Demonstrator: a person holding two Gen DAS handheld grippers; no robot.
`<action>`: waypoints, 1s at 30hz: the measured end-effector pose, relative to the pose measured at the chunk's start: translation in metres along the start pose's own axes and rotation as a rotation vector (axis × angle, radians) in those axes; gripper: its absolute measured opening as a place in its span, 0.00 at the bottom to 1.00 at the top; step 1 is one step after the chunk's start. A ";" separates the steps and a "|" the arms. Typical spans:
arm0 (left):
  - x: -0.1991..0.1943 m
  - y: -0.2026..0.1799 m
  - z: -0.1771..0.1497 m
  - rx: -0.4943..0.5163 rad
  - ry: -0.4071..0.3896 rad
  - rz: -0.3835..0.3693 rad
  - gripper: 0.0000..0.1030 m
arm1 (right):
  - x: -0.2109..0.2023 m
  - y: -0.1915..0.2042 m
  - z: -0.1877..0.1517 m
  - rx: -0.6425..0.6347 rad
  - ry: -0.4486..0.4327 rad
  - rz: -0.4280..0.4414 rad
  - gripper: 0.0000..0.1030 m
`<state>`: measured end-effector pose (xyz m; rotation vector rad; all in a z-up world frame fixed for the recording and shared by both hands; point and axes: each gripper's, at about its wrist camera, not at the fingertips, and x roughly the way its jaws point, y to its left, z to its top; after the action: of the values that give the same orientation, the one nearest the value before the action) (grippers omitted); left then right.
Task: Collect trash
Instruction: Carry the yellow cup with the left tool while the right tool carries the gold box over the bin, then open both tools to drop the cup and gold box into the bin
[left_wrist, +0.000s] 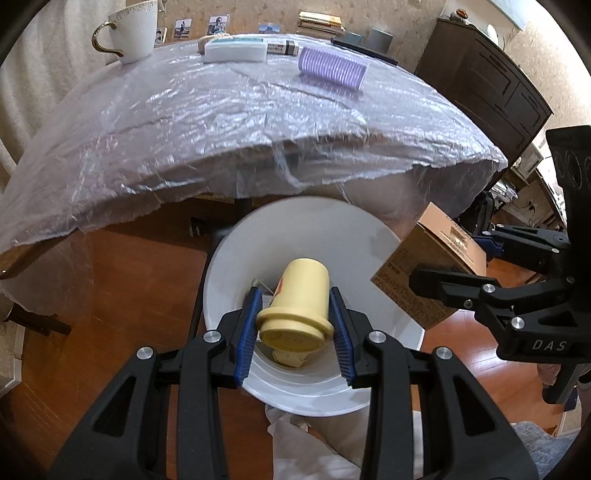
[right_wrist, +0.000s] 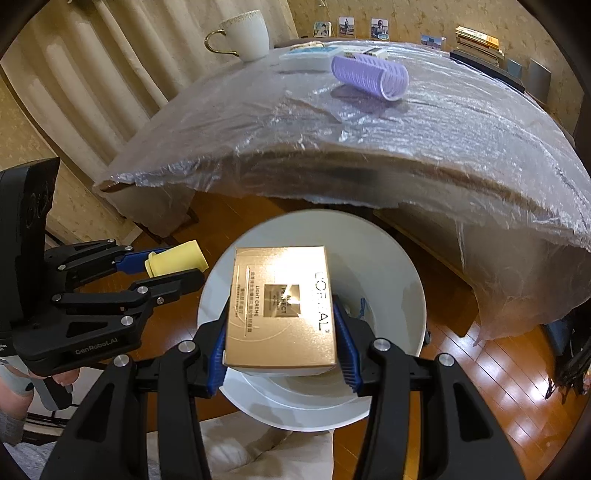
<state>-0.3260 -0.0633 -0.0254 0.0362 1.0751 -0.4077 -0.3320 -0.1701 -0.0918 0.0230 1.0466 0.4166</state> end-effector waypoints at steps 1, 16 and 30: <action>0.002 0.000 -0.001 0.001 0.006 0.001 0.37 | 0.002 0.000 -0.001 0.002 0.004 -0.003 0.47; 0.034 -0.001 -0.007 0.019 0.062 0.024 0.37 | 0.027 -0.008 -0.006 0.005 0.055 -0.047 0.47; 0.063 0.001 -0.008 0.019 0.102 0.050 0.37 | 0.048 -0.024 -0.008 -0.007 0.088 -0.065 0.47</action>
<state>-0.3067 -0.0799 -0.0840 0.1011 1.1682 -0.3740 -0.3101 -0.1773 -0.1415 -0.0362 1.1297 0.3647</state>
